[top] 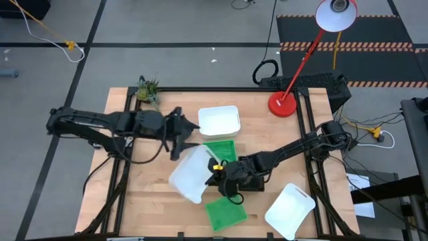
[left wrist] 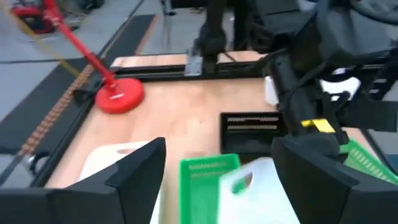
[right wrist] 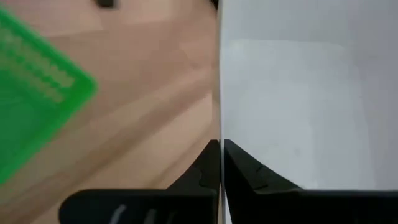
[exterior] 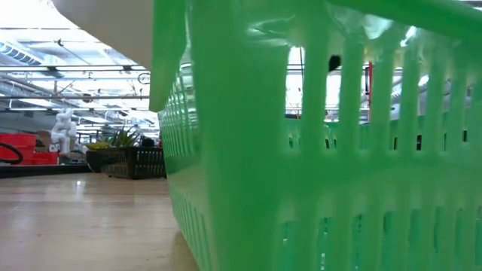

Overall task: Stack baskets by color
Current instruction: Stack the bottom left white bin on the top white bin

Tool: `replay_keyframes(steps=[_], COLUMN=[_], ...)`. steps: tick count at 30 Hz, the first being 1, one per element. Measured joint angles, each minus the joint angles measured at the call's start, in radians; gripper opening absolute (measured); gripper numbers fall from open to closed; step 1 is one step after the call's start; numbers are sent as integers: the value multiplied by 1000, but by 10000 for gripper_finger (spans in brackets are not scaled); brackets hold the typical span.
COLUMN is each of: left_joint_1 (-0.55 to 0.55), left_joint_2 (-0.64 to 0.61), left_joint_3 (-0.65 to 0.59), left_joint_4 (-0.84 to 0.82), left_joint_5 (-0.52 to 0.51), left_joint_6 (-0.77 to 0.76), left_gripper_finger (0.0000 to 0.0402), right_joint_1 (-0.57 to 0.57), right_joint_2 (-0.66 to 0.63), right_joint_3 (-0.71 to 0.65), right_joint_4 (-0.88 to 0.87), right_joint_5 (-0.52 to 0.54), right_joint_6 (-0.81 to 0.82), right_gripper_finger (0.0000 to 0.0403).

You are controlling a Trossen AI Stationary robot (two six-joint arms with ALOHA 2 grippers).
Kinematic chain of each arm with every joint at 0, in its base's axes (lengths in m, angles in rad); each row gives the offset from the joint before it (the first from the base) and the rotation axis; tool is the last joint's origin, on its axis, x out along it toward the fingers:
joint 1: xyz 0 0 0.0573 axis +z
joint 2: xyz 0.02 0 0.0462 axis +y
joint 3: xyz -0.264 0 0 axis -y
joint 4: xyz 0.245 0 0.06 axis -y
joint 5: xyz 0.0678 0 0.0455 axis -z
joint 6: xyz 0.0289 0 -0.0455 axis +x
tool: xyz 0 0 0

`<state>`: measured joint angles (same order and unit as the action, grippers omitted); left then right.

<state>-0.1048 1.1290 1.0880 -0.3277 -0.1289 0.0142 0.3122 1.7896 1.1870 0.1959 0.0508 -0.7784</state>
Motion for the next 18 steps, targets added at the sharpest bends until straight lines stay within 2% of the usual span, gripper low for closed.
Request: replay_keyframes(steps=[4,7,13,18], left_joint_1=[-31,-57,-86,-89], left_joint_2=[-69,-106,-156,-166], left_joint_3=[0,0,0,0], left_joint_4=[-65,-110,-252,-368], left_joint_5=[-113,-228,-442,-528], left_joint_6=[-21,-65,-186,-258], left_gripper_finger=[269,252,229,224], right_joint_1=[-16,-42,-111,-161], right_joint_2=[-35,-62,-70,-71], right_joint_3=[32,114,312,416], right_joint_4=[-45,-181,-499,-656], right_joint_5=[131,188,239,237], right_joint_6=[139,247,426,420], right_gripper_finger=[0,0,0,0])
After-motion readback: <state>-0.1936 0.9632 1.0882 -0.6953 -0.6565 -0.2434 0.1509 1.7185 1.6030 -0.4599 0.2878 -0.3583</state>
